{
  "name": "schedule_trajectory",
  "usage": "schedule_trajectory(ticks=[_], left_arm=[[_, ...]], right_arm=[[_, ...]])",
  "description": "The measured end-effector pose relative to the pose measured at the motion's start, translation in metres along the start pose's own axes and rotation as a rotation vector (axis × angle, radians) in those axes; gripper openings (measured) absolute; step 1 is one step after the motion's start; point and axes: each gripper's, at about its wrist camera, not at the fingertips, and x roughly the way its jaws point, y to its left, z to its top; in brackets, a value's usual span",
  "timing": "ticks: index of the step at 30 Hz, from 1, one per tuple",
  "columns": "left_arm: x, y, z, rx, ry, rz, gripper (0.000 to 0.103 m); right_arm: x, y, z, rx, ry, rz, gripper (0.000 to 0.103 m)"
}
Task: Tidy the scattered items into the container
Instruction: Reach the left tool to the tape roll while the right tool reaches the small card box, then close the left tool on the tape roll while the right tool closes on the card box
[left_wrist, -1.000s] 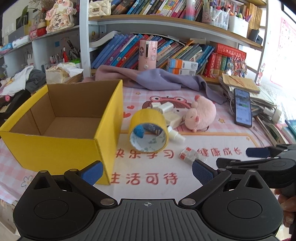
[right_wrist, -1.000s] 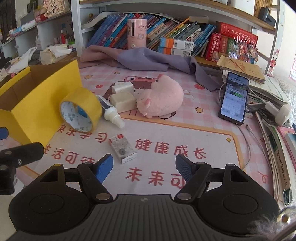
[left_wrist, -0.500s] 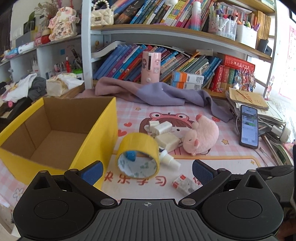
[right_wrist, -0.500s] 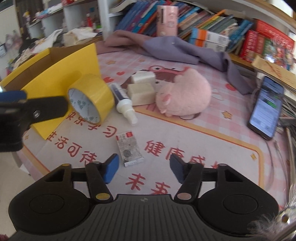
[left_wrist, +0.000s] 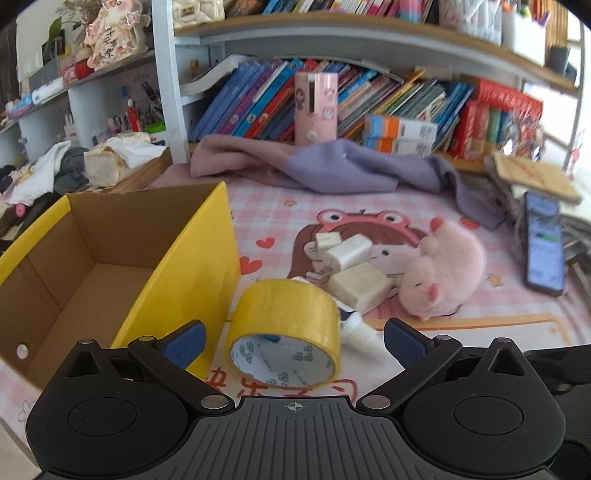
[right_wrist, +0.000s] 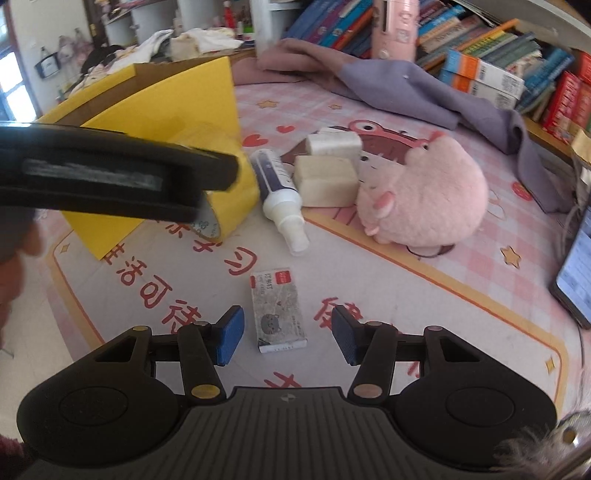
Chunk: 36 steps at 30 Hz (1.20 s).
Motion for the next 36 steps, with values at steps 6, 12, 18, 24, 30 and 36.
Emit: schedule_trajectory(ticks=[6,12,18,24,30,36], left_arm=[[0.019,-0.014,0.004,0.098,0.019,0.057,0.102],[0.022,-0.030,-0.001,0.221,0.013,0.087,0.099],[0.040,-0.025,-0.004,0.165,0.072,0.144,0.092],[0.056,-0.021,-0.011,0.121,0.132,0.132,0.091],[0.057,-0.019,-0.014,0.106,0.132,0.129,0.087],[0.050,-0.017,-0.014,0.078,0.142,0.100,0.086]], right_arm=[[0.009,-0.001,0.003,-0.028,0.009,0.025,0.050],[0.013,-0.004,0.004,-0.029,0.013,0.039,0.049],[0.016,-0.004,0.004,-0.037,0.009,0.064,0.048],[0.018,-0.001,0.004,-0.065,0.002,0.069,0.047],[0.019,0.000,0.004,-0.079,-0.002,0.057,0.044],[0.020,0.001,0.005,-0.093,-0.004,0.036,0.036]])
